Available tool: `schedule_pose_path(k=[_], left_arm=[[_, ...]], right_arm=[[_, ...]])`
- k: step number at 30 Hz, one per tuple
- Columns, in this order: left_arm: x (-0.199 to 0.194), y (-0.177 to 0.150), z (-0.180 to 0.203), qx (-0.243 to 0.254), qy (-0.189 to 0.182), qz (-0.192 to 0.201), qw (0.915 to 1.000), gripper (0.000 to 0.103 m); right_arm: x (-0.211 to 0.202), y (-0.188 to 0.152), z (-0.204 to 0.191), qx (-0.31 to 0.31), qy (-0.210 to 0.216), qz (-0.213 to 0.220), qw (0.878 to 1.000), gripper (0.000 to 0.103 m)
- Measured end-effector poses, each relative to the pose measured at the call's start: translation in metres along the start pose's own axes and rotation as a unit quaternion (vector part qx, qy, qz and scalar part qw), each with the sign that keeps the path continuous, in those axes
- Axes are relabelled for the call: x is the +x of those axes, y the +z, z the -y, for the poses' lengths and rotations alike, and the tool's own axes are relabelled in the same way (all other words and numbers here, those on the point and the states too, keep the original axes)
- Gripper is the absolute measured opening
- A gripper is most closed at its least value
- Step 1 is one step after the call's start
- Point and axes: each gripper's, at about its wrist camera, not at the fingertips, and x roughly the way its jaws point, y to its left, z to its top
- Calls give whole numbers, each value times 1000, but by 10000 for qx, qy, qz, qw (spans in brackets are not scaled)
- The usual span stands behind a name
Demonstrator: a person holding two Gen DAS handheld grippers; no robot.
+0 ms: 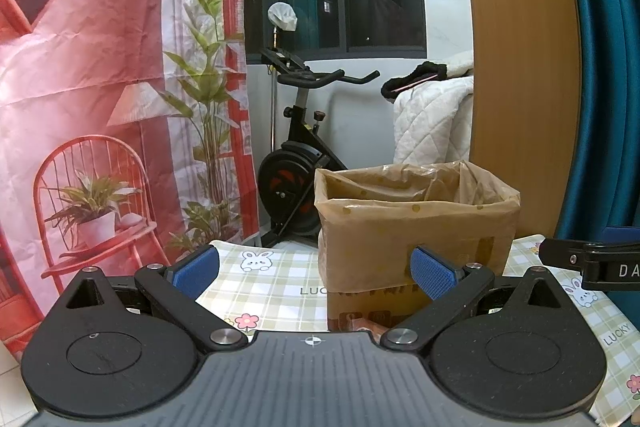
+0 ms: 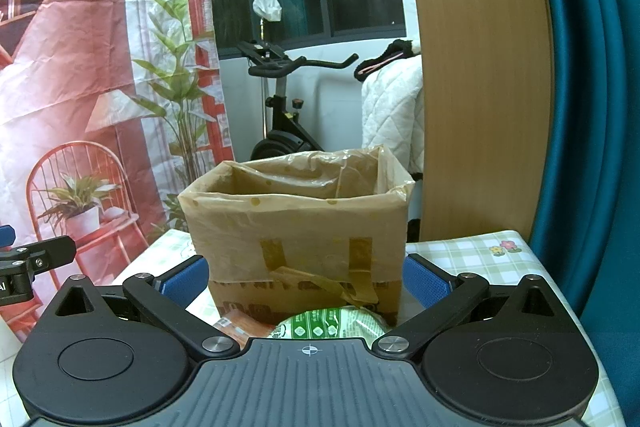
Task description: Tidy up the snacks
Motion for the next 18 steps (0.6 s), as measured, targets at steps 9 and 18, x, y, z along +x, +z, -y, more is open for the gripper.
schedule_pose_path(k=[9, 18], left_arm=[[1, 0, -1, -11, -17, -12, 10000, 103], [2, -1, -1, -15, -18, -19, 10000, 103]], right_arm=[[-1, 1, 0, -5, -4, -6, 10000, 103], [0, 1, -1, -8, -8, -9, 10000, 103]])
